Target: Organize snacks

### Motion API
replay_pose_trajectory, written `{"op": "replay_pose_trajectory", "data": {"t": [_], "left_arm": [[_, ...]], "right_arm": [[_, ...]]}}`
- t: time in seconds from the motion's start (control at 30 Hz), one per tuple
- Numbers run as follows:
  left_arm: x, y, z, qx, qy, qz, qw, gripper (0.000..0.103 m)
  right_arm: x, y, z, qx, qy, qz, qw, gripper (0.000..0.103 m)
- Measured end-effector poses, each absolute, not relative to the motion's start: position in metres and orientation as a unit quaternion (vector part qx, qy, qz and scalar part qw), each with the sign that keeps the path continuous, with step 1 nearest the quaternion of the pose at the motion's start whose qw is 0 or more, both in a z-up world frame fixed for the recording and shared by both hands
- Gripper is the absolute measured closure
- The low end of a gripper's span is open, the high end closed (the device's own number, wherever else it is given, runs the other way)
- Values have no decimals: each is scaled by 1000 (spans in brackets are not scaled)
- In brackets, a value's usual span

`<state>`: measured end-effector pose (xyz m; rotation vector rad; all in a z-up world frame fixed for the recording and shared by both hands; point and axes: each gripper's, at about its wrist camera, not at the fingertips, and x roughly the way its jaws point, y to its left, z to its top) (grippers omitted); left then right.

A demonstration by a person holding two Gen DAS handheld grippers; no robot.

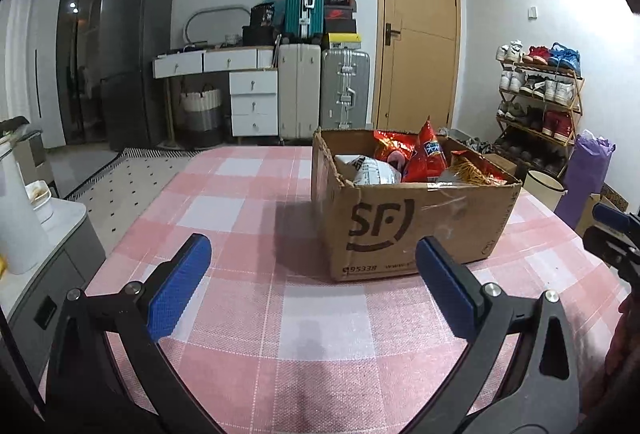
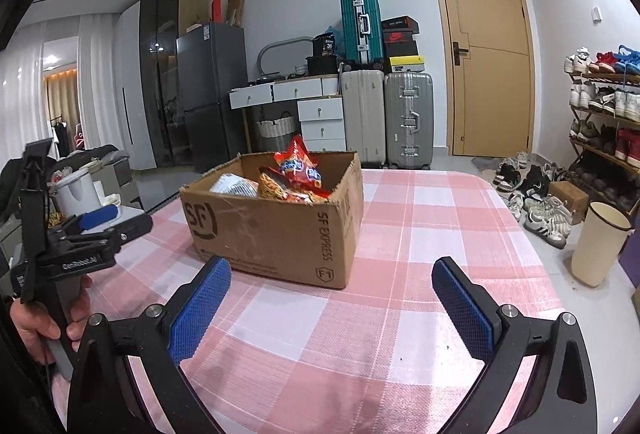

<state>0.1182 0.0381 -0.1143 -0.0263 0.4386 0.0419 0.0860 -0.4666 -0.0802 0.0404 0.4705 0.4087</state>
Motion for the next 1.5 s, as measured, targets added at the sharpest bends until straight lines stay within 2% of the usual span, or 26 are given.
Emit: {"op": "replay_pose_trajectory", "data": {"t": [0.6, 1.5], "left_arm": [[97, 35, -116, 3, 166, 42, 985, 1], [96, 35, -120, 1, 170, 40, 985, 1]], "right_arm": [[76, -467, -82, 7, 198, 187, 962, 1], [68, -463, -81, -8, 186, 176, 967, 1]]}}
